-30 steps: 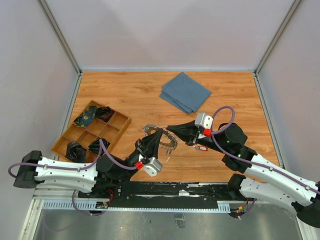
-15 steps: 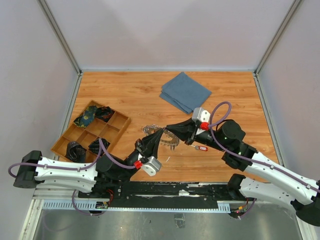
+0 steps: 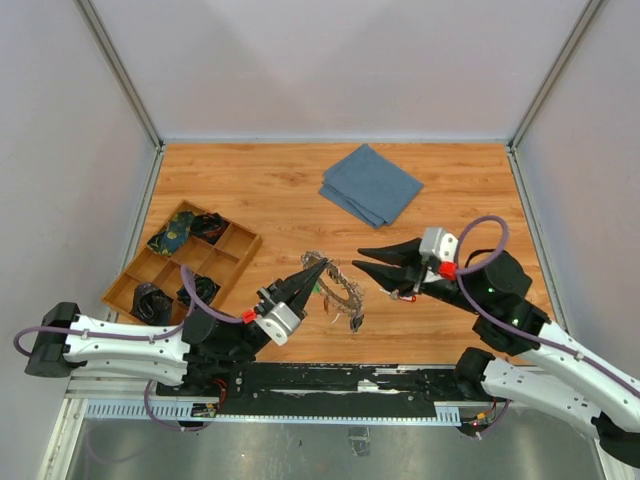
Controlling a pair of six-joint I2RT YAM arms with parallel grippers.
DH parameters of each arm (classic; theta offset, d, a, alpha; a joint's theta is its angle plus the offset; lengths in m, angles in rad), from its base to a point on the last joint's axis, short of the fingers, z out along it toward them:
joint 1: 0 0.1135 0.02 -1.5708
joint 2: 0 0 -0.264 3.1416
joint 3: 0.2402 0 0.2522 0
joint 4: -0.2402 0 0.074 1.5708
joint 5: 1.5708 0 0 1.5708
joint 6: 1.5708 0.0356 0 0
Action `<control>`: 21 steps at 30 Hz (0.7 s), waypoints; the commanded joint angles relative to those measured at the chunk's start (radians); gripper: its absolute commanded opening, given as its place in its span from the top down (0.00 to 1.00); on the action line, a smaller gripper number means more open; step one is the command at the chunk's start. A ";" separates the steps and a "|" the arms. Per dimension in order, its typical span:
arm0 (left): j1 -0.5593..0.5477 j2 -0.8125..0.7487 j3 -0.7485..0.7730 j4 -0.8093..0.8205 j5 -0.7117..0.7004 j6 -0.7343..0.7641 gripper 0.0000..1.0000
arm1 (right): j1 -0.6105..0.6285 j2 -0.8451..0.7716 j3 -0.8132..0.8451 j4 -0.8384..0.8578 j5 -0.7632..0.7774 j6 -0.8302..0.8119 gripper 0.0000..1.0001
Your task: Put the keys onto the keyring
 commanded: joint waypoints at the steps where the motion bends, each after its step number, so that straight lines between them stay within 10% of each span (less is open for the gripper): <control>1: -0.013 -0.056 0.022 0.117 0.030 -0.231 0.99 | 0.002 -0.081 0.040 -0.012 -0.043 -0.058 0.73; 10: -0.012 -0.173 -0.078 0.148 0.006 -0.588 0.99 | 0.002 -0.120 0.095 -0.159 -0.088 -0.116 0.72; 21: 0.047 -0.260 -0.109 0.012 0.070 -0.661 0.99 | 0.002 0.021 0.213 -0.244 -0.092 0.056 0.64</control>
